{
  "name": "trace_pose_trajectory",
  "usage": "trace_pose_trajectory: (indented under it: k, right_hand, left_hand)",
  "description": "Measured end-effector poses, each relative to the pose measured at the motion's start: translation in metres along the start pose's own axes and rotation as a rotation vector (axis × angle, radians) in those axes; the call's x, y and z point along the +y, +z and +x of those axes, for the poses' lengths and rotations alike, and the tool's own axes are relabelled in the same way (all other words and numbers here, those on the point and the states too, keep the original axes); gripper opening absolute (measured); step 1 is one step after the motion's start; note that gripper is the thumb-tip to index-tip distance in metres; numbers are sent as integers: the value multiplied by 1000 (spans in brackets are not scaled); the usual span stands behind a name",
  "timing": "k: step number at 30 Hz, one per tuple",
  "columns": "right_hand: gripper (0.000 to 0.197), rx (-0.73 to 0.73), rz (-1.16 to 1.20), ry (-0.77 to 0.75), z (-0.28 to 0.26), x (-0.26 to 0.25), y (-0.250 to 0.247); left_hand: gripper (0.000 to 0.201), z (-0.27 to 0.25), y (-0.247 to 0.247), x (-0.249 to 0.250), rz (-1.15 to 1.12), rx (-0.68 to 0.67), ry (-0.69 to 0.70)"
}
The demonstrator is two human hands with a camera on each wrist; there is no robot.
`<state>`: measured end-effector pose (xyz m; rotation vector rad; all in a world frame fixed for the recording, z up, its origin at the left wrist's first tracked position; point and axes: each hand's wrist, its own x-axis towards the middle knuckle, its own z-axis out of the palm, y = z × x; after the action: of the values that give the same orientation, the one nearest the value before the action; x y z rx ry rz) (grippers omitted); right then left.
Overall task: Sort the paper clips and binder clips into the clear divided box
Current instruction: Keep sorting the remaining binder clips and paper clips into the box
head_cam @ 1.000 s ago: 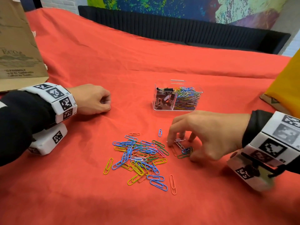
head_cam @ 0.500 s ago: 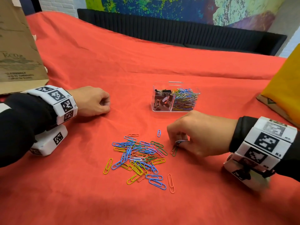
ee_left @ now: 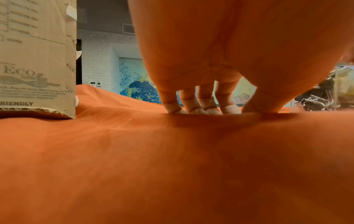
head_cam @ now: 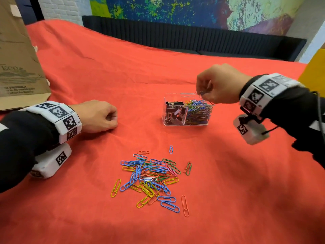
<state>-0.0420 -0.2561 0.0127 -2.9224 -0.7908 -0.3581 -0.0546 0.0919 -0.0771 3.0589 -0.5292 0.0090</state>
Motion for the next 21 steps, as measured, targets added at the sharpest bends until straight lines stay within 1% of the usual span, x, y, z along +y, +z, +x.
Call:
trace_pose_trajectory:
  k: [3, 8, 12, 14, 17, 19, 21]
  right_hand:
    - [19, -40, 10, 26, 4, 6, 10]
    - [27, 57, 27, 62, -5, 16, 9]
    - [40, -33, -45, 48, -12, 15, 21]
    - [40, -47, -58, 49, -12, 15, 21]
    - [38, 7, -41, 60, -8, 13, 19]
    - [43, 17, -36, 23, -7, 8, 23]
    - [49, -51, -59, -34, -8, 5, 29]
  left_hand:
    - [15, 0, 0, -1, -8, -1, -4]
    - [14, 1, 1, -1, -6, -2, -3]
    - [14, 1, 0, 0, -4, -2, -3]
    - [15, 1, 1, -1, -2, 0, -2]
    - [16, 1, 1, -1, -4, 6, -4]
    - [16, 1, 1, -1, -2, 4, -8]
    - [16, 1, 1, 0, -4, -1, -9]
